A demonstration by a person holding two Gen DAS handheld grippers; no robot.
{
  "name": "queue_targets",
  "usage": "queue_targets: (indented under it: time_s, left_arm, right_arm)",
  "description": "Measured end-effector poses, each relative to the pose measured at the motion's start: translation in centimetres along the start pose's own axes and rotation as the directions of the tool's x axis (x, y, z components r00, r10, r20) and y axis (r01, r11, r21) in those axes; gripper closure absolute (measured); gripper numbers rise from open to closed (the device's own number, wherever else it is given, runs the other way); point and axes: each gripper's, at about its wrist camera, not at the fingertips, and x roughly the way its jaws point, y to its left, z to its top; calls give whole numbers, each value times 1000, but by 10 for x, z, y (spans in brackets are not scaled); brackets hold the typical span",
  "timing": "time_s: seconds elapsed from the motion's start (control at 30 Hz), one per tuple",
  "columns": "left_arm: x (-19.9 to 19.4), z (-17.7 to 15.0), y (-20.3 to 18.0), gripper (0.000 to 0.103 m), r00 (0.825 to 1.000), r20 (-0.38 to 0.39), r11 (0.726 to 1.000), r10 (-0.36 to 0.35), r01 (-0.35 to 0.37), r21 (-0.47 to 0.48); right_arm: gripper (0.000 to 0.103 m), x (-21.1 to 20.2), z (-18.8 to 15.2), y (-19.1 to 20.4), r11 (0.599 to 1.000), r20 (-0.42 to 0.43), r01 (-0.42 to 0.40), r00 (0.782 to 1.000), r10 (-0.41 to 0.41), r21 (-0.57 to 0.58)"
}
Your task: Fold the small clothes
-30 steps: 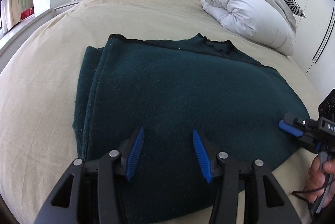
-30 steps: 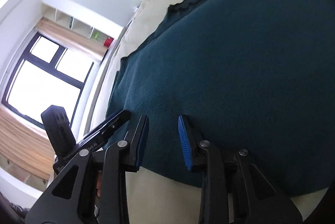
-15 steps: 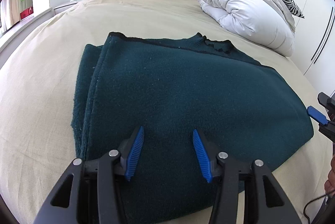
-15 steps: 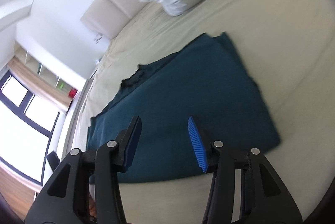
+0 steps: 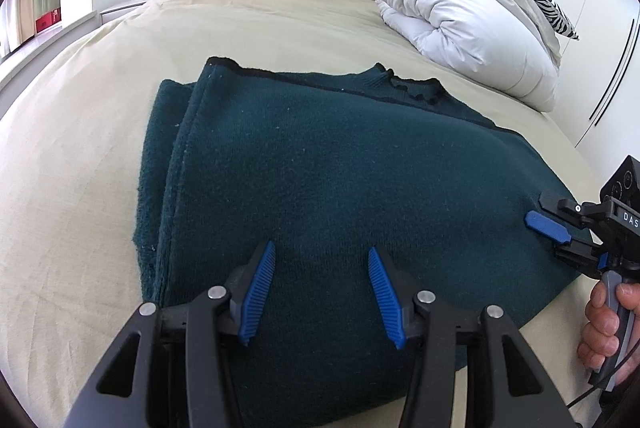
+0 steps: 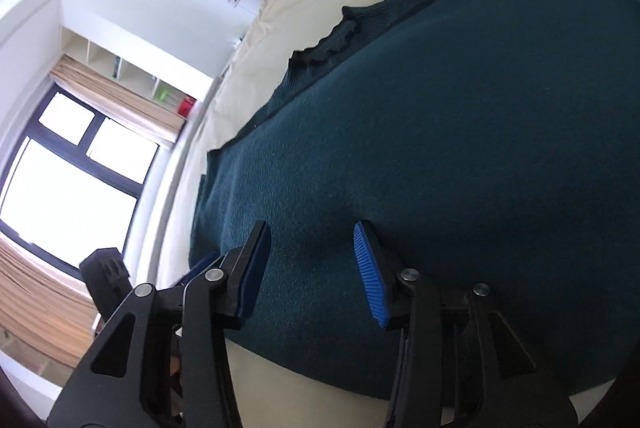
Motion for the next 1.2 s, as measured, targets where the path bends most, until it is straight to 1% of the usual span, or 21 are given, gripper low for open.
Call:
queue_targets:
  time_s: [0.13,0.17,0.2,0.27,0.3,0.4,0.47,0.5,0.6,0.63,0.7,0.73,0.77,0.8,0.87,0.9,0.97,1.0,1.07,1.17,1.2]
  left_arm:
    - [-1,0,1,51,1000,-2,1000,-3,3,-3]
    - [-2,0,2,51,1000,-3,1000,-1,1,-1]
    - [-2,0,2,51,1000,-4,1000,-3,3,-2]
    - [-4,1,4,51,1000,-5,1000,-16,16,-12]
    - [-6,1,5,51,1000,-3,999,-28,28,-21]
    - [-21,-1,19,51,996,2,992,-87,87,-95]
    - [-39,-4,32,51,996,31,984,-81,85,-158]
    - [-48,-6,40,51,996,51,980,-73,81,-183]
    - [-72,-11,67,45,994,96,961,-51,75,-265]
    - [-75,-11,77,40,994,95,952,-52,78,-296]
    - [-73,-11,92,39,994,77,934,-74,96,-343]
    - [-70,-10,98,39,994,61,924,-91,108,-367]
    - [-68,-9,102,39,991,61,912,-116,131,-389]
    - [-65,-8,105,38,987,61,899,-151,163,-406]
    - [-52,-3,111,35,971,47,863,-234,229,-450]
    - [-46,-1,112,35,968,35,855,-247,235,-462]
    - [-38,5,114,35,967,22,853,-253,234,-466]
    - [-35,9,115,35,964,18,851,-264,242,-465]
    - [-28,16,119,35,957,9,843,-291,261,-470]
    - [-19,24,129,37,942,16,810,-334,295,-507]
    - [-16,26,130,38,938,10,806,-346,303,-509]
  right_arm:
    - [69,-39,12,-40,995,108,-10,994,-1,97]
    - [68,-63,14,-52,990,166,38,984,-60,133]
    - [66,-63,14,-52,990,166,38,984,-60,133]
    - [66,-86,14,-57,979,214,130,963,-162,154]
    - [63,-99,12,-59,971,238,169,949,-206,167]
    - [51,-129,2,-55,946,289,273,904,-315,178]
    - [41,-145,-8,-39,935,333,331,874,-355,127]
    - [33,-152,-12,-31,930,354,354,861,-366,101]
    - [19,-174,-26,-2,922,443,388,825,-351,7]
    - [11,-174,-28,9,920,460,391,821,-339,-19]
    - [7,-165,-27,32,909,475,411,814,-335,-64]
    - [6,-160,-27,43,905,480,414,815,-323,-94]
    - [5,-154,-25,53,907,475,402,827,-300,-127]
    - [2,-148,-23,61,913,453,373,851,-266,-165]
    - [2,-138,-20,73,921,409,326,886,-220,-212]
    - [2,-132,-19,77,921,394,316,895,-209,-229]
    - [2,-121,-19,84,925,360,287,914,-186,-250]
    - [2,-113,-17,84,936,316,242,936,-156,-255]
    - [3,-104,-15,83,959,240,157,966,-99,-237]
    - [6,-86,-11,79,979,160,46,987,-14,-198]
    - [7,-79,-9,77,984,137,8,990,17,-178]
